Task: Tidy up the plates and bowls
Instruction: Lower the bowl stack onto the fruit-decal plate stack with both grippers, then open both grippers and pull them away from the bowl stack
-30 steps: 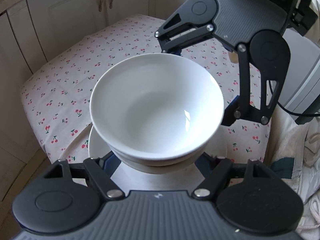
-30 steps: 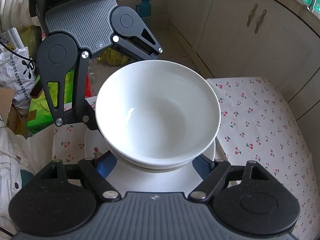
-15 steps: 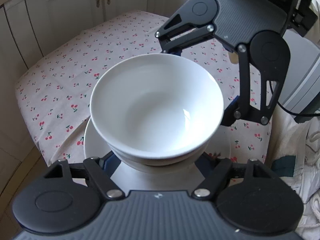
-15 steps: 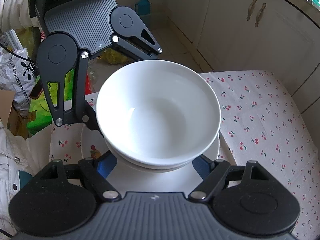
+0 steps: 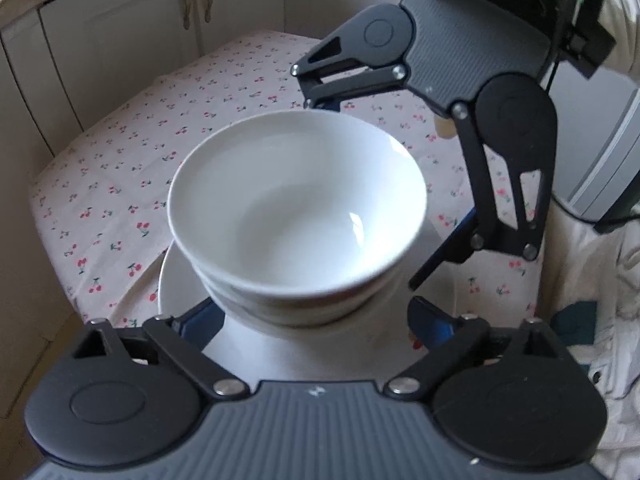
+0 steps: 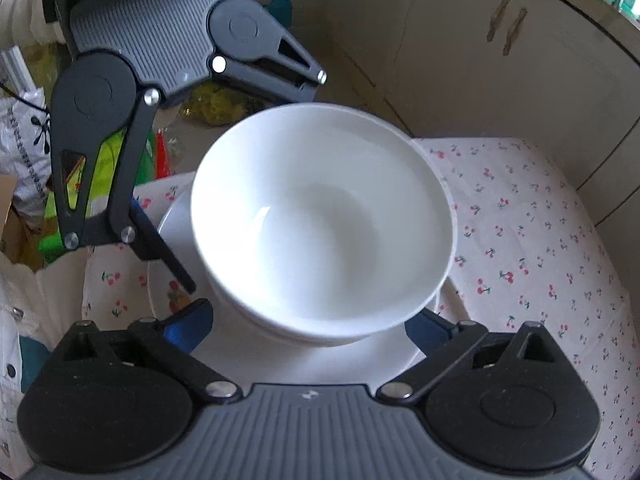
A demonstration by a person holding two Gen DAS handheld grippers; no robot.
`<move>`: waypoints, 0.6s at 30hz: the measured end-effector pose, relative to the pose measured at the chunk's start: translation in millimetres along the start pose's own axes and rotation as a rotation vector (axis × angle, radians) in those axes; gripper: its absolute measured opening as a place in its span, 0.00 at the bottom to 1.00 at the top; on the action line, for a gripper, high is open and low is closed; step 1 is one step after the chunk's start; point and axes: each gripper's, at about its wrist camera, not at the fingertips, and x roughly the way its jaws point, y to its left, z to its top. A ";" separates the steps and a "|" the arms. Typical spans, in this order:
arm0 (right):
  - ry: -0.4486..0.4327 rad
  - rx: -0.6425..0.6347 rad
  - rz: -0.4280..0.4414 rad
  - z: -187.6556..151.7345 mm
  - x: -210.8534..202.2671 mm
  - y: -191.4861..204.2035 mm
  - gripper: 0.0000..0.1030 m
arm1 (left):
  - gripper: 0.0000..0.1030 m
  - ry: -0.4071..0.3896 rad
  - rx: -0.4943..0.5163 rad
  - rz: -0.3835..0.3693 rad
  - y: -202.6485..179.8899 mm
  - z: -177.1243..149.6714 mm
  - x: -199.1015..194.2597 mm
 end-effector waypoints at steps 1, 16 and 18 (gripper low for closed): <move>-0.002 0.004 -0.002 -1.1 0.2 0.7 1.00 | 0.95 0.005 0.001 0.010 -1.9 -2.5 -0.2; -0.147 0.402 -0.330 -40.4 -63.8 27.9 1.00 | 0.99 -0.347 -0.296 0.299 -54.1 -30.5 -78.7; -0.164 0.544 -0.404 -50.8 -73.3 35.2 1.00 | 0.99 -0.413 -0.372 0.402 -71.0 -30.1 -84.5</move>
